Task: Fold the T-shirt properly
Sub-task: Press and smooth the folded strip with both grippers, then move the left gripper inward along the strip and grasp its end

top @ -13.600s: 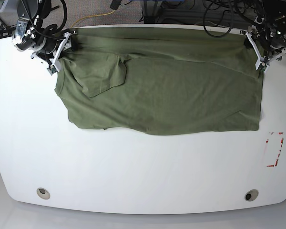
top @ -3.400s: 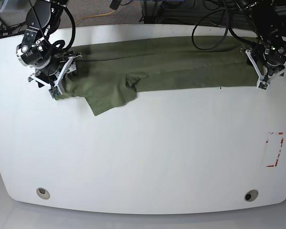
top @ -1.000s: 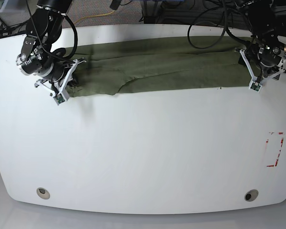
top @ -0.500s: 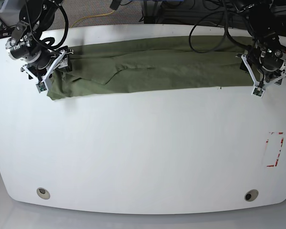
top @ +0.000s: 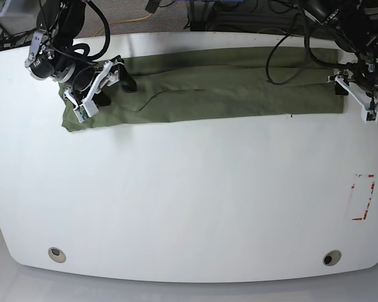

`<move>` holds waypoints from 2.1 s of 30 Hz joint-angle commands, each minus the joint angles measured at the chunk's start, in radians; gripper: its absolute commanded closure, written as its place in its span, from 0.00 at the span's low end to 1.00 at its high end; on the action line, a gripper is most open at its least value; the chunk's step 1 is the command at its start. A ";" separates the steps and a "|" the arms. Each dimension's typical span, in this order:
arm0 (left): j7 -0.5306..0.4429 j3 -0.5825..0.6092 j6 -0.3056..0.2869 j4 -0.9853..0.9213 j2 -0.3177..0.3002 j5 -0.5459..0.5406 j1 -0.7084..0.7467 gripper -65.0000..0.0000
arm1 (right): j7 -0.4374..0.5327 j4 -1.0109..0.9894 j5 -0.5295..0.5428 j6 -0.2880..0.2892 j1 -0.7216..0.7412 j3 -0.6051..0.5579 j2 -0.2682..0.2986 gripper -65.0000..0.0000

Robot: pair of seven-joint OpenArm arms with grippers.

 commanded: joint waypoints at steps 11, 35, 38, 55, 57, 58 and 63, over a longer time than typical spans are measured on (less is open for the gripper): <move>0.012 -0.107 0.002 -0.283 -0.136 -0.350 0.078 0.24 | 0.122 -0.209 0.011 0.001 0.044 -0.056 0.078 0.25; 0.012 0.037 0.002 -0.356 -0.112 -0.578 0.135 0.31 | 0.125 -0.208 0.015 0.001 0.039 -0.079 0.082 0.36; 0.012 0.060 0.002 -0.349 -0.100 -0.577 0.134 0.52 | 0.125 -0.211 0.012 0.001 0.039 -0.079 0.082 0.36; 0.015 0.298 0.002 0.099 -0.051 -0.580 0.177 0.84 | 0.160 -0.309 0.011 0.001 0.050 -0.085 0.084 0.95; 0.014 0.370 0.002 0.099 -0.043 -0.581 0.177 0.84 | 0.160 -0.307 0.011 0.001 0.050 -0.085 0.084 0.95; 0.014 0.407 0.002 0.099 -0.026 -0.581 0.177 0.84 | 0.160 -0.306 0.011 0.001 0.049 -0.085 0.084 0.95; 0.012 0.548 0.002 0.097 0.037 -0.574 0.154 0.84 | 0.160 -0.304 0.011 0.001 0.049 -0.085 0.089 0.95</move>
